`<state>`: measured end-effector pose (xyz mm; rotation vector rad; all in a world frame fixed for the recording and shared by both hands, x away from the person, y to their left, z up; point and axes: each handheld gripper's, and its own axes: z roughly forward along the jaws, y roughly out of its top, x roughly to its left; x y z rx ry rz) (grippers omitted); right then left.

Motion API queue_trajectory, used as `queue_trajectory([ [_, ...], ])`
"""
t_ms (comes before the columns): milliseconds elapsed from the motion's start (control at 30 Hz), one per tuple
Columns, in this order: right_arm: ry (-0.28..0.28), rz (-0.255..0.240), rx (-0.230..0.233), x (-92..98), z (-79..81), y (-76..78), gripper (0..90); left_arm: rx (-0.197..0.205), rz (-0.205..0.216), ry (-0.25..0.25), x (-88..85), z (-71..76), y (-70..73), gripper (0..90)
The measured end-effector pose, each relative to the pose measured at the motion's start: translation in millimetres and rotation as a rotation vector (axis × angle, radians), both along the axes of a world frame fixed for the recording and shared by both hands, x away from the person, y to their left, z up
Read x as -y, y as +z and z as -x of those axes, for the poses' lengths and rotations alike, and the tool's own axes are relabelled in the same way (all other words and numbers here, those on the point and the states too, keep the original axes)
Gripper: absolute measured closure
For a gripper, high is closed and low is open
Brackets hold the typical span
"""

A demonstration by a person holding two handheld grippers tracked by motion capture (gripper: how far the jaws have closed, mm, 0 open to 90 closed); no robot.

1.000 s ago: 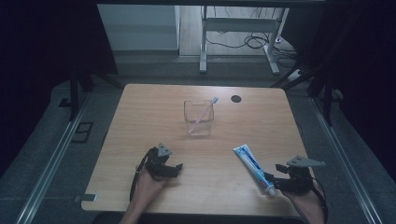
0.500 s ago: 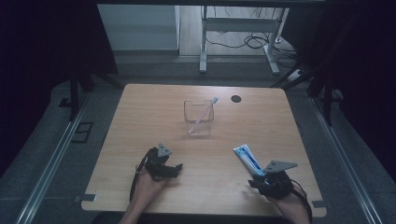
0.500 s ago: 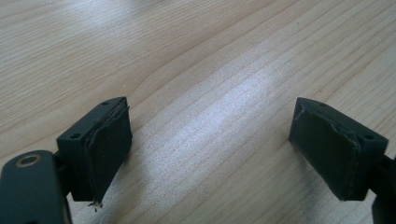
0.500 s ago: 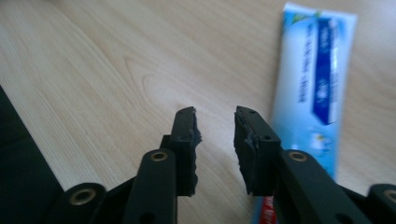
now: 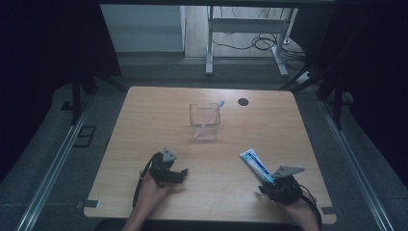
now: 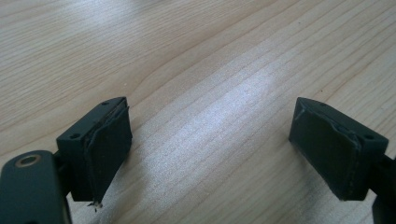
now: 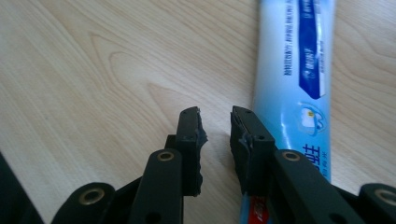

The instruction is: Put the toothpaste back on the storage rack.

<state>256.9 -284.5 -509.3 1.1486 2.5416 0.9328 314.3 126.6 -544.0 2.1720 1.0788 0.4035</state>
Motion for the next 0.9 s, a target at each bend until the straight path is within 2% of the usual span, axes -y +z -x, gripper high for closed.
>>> queue_trajectory([
  [200,-0.02,0.01,-0.003,7.9,-4.6,0.3,72.0,-0.001,0.0,0.001,-0.2,0.2,0.1,13.1],
  [367,-0.002,0.013,-0.006,7.4,-4.9,1.7,69.9,-0.001,0.0,0.001,-0.2,0.2,0.0,13.1],
  [467,0.01,0.0,-0.002,7.2,-4.5,8.6,67.4,-0.001,0.001,0.001,-0.3,0.2,0.0,13.1],
  [633,0.015,0.021,0.014,10.4,-7.1,22.7,61.9,-0.002,0.004,-0.001,-0.8,0.5,-0.1,13.1],
  [733,0.011,0.051,0.011,13.9,-10.4,29.9,57.7,-0.001,0.003,-0.006,-1.2,0.4,-0.1,13.0],
  [900,-0.01,0.1,-0.014,21.3,-21.1,34.9,51.4,-0.001,0.003,-0.006,-1.3,0.4,0.0,13.0],
])
